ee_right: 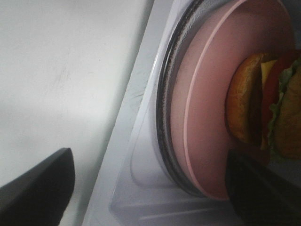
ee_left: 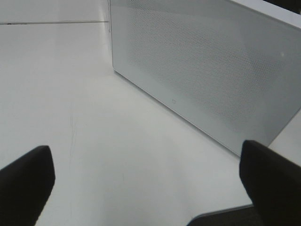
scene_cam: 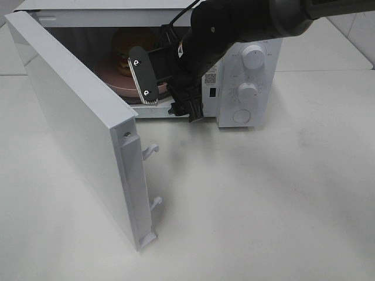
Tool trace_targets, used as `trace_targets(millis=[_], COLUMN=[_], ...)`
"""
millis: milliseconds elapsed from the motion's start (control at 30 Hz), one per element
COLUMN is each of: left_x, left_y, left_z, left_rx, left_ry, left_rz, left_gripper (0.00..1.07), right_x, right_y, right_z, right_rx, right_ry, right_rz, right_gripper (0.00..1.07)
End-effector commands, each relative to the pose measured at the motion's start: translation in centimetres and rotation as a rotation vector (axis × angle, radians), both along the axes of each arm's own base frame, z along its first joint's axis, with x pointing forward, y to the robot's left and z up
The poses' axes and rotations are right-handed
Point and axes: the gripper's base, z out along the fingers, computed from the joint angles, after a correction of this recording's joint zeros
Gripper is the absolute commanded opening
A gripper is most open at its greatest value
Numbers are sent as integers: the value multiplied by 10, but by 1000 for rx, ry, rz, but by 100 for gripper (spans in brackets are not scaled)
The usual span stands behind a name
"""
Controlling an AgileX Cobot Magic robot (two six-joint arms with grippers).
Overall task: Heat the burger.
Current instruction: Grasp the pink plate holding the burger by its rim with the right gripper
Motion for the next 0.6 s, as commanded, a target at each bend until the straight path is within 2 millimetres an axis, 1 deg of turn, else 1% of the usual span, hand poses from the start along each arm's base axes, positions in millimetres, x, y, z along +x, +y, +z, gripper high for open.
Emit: trace_targets(millis=[33, 100, 167, 467, 533, 600], left_x=[0, 0, 0, 0, 0, 0], left_y=[0, 0, 0, 0, 0, 0], left_z=[0, 0, 0, 0, 0, 0], left_rx=[-7, -7, -7, -6, -4, -4], left_ry=[-8, -8, -8, -8, -8, -7], left_rz=[4, 4, 4, 4, 5, 5], left_gripper=[100, 100, 100, 100, 100, 100], right_x=[1, 5, 9, 18, 22, 23], right_y=[7, 17, 19, 26, 29, 30], right_z=[-1, -6, -7, -8, -14, -14], right_rx=[11, 21, 34, 51, 49, 52], right_ry=[2, 2, 4, -1, 8, 9], right_rz=[-2, -1, -16, -32, -40, -44], right_gripper=[83, 82, 82, 82, 81, 81])
